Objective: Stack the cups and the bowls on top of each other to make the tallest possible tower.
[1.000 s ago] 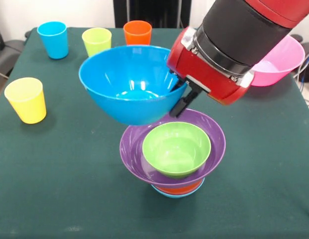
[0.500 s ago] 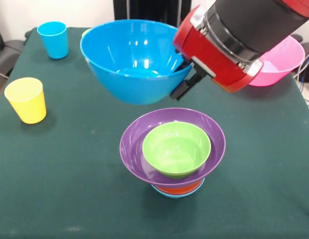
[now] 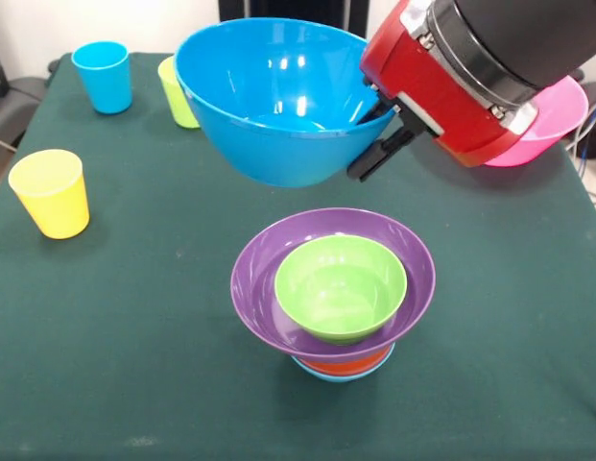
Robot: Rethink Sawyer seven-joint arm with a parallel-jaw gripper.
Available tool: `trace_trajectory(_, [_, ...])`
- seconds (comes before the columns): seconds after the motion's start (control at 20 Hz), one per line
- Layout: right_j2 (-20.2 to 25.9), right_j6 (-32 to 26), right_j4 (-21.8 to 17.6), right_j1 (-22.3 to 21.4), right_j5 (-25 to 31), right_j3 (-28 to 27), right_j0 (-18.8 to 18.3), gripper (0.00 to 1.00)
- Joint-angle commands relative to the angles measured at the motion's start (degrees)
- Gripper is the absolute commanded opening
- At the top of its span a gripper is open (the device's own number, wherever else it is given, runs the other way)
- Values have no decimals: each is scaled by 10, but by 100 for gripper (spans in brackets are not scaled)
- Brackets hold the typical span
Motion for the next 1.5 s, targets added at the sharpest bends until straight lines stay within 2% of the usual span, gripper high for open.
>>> trace_trajectory(0.05, [20,-172,-32,36,11,-8,3,0])
trace_trajectory(0.55, [19,-156,-25,67,-24,-27,1,0])
trace_trajectory(1.5, [41,-91,-12,81,-4,-55,21,0])
